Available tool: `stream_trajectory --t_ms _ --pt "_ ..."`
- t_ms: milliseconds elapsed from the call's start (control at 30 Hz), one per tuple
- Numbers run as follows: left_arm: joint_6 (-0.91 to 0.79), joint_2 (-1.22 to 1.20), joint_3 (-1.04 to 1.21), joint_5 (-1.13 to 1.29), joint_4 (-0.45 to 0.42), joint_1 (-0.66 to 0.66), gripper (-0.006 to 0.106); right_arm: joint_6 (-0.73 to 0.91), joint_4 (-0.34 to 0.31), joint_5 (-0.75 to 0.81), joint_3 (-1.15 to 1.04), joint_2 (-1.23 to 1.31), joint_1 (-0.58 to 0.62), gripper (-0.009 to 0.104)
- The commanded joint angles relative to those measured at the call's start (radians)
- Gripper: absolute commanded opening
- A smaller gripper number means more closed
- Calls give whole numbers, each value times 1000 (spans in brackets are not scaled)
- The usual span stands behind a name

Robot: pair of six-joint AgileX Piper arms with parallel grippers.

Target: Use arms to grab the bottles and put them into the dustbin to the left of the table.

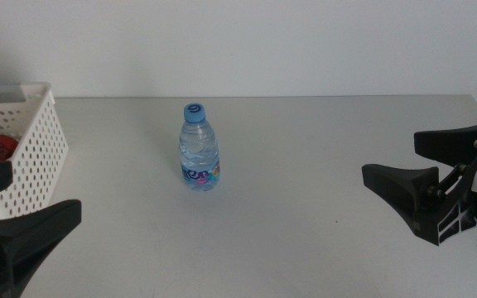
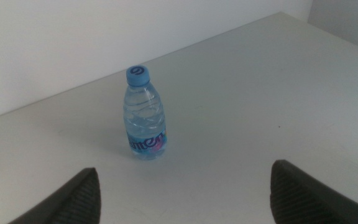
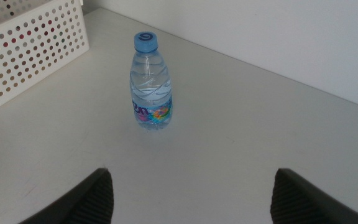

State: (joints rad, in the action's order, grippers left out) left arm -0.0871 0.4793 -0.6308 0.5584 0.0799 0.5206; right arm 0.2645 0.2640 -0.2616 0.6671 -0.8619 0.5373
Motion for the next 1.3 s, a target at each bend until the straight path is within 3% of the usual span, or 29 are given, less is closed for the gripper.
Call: stream_trajectory --t_ms 0,133,333,467,567,767,1000,1133,1267 --pt "16 5 -26 -106 8 7 94 16 -1 66 24 10 4 64" --pt "15 13 -26 -216 -5 7 94 16 -1 66 24 10 4 64" --pt "-4 76 34 -414 -162 7 94 16 -1 66 24 10 4 64" --pt "-4 148 107 -621 -182 5 94 16 -1 66 24 10 4 64" --pt "-2 211 166 -742 -155 5 94 16 -1 66 24 10 4 64" --pt "-28 341 298 -982 20 5 94 16 -1 66 24 10 4 64" --pt "-68 523 297 -1131 71 -12 91 16 -1 66 24 10 4 64" --pt "-1 654 278 -1269 20 -50 91 16 -1 66 24 10 4 64" --pt "133 793 196 -1274 -145 -114 91 16 -1 66 24 10 4 64"
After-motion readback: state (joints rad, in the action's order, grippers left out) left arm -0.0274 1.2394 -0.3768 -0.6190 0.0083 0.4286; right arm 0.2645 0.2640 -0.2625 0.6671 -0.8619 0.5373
